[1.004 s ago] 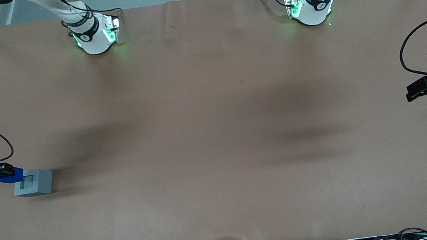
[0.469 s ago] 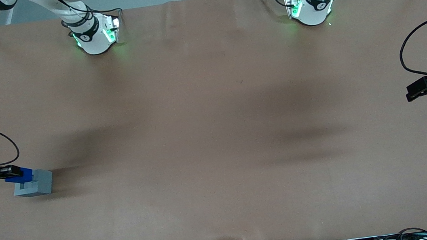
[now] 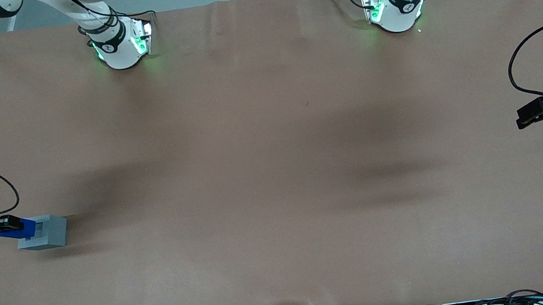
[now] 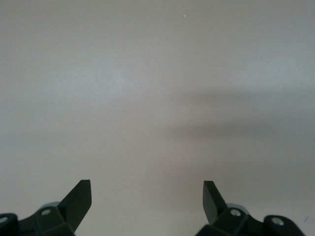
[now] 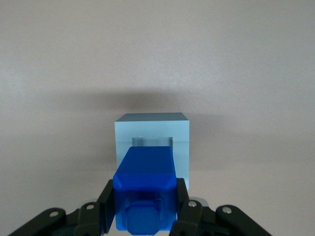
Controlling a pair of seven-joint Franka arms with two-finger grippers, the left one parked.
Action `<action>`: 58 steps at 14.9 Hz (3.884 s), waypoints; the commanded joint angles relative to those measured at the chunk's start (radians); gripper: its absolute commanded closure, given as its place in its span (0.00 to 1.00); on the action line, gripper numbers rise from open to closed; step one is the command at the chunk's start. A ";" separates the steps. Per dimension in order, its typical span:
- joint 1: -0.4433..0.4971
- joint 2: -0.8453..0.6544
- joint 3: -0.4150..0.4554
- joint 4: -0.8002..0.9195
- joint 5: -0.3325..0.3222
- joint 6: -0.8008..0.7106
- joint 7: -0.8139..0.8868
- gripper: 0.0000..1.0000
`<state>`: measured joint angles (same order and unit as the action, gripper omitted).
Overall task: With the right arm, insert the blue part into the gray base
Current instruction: 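Lower the blue block into the gray base's recess, then open the right gripper to release the blue block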
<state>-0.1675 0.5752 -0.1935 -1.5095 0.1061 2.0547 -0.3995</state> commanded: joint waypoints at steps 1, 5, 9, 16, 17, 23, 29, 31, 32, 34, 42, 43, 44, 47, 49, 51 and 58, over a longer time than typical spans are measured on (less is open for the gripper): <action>-0.024 0.034 0.017 0.028 0.015 -0.005 -0.005 1.00; -0.026 0.041 0.017 0.028 0.014 -0.004 -0.004 1.00; -0.023 0.041 0.017 0.028 0.017 -0.004 -0.002 1.00; -0.017 0.041 0.017 0.028 0.018 -0.005 0.018 1.00; -0.017 0.041 0.017 0.028 0.018 -0.005 0.018 1.00; -0.023 0.052 0.017 0.028 0.018 -0.004 0.019 0.99; -0.023 0.058 0.017 0.029 0.018 -0.005 0.018 0.99; -0.023 0.058 0.017 0.029 0.018 -0.004 0.018 0.99; -0.023 0.060 0.017 0.029 0.018 -0.004 0.018 0.99; -0.024 0.067 0.017 0.029 0.018 -0.002 0.018 0.99; -0.020 0.083 0.017 0.054 0.018 -0.004 0.039 0.99; -0.020 0.087 0.017 0.061 0.018 -0.004 0.037 0.99; -0.018 0.092 0.017 0.063 0.017 -0.004 0.036 0.99; -0.012 0.094 0.019 0.063 0.011 -0.004 0.037 0.99; -0.007 0.103 0.019 0.061 0.011 -0.005 0.036 1.00; 0.003 0.104 0.019 0.061 0.006 -0.007 0.033 1.00; -0.006 0.100 0.019 0.061 -0.012 -0.007 0.028 0.00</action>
<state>-0.1647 0.6660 -0.1805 -1.4648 0.0998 2.0547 -0.3750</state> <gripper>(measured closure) 0.278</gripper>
